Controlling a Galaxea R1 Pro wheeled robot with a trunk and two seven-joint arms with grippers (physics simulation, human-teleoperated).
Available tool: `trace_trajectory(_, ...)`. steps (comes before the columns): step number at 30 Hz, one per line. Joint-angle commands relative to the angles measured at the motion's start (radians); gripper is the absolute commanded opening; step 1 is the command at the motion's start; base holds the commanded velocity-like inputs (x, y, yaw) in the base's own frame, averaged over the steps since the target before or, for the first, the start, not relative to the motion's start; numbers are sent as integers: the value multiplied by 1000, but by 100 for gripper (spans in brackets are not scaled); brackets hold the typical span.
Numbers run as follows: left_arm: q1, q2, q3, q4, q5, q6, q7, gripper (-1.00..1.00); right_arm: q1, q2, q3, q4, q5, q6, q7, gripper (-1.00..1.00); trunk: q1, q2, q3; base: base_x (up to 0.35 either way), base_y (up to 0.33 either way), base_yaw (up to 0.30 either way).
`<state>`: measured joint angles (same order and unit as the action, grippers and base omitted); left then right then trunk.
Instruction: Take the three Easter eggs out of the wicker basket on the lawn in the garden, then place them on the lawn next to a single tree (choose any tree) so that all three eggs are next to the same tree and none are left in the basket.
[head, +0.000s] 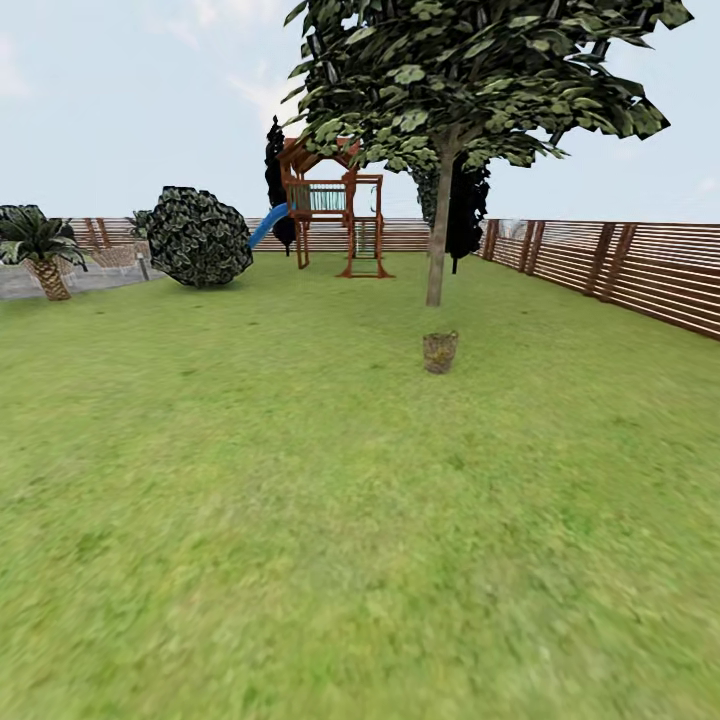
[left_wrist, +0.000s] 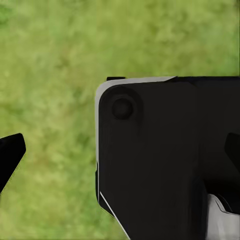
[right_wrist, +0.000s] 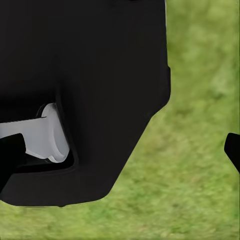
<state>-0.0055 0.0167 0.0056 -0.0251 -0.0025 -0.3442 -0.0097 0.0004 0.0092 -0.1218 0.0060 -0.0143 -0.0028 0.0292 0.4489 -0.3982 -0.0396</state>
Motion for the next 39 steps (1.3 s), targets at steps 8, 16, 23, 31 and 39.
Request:
trace_trajectory(8, -1, 0, 1, 1, 0, -3, -1, 100, 0, 0, -8, 0, -2, 0, 3, 100, 1, -2, -2, 334, 0, 1)
trace_trajectory(16, -1, 0, 1, 1, 1, -4, -1, 100, 0, 0, -8, 0, -3, 0, 3, 100, 1, -2, -2, 335, 0, 0)
trace_trajectory(23, -1, 0, 1, 1, 1, -4, -1, 100, 0, 0, -8, 0, -3, 0, 3, 100, 1, -2, -2, 336, 0, 0)
trace_trajectory(31, -1, 0, 1, 1, 1, -4, -1, 100, 0, 0, -7, 0, -3, 0, 3, 100, 1, -2, -2, 336, 0, 0)
trace_trajectory(39, -1, 0, 1, 1, 1, -4, -1, 100, 0, 0, -8, 0, -3, 0, 3, 100, 1, -2, -2, 336, 0, 0)
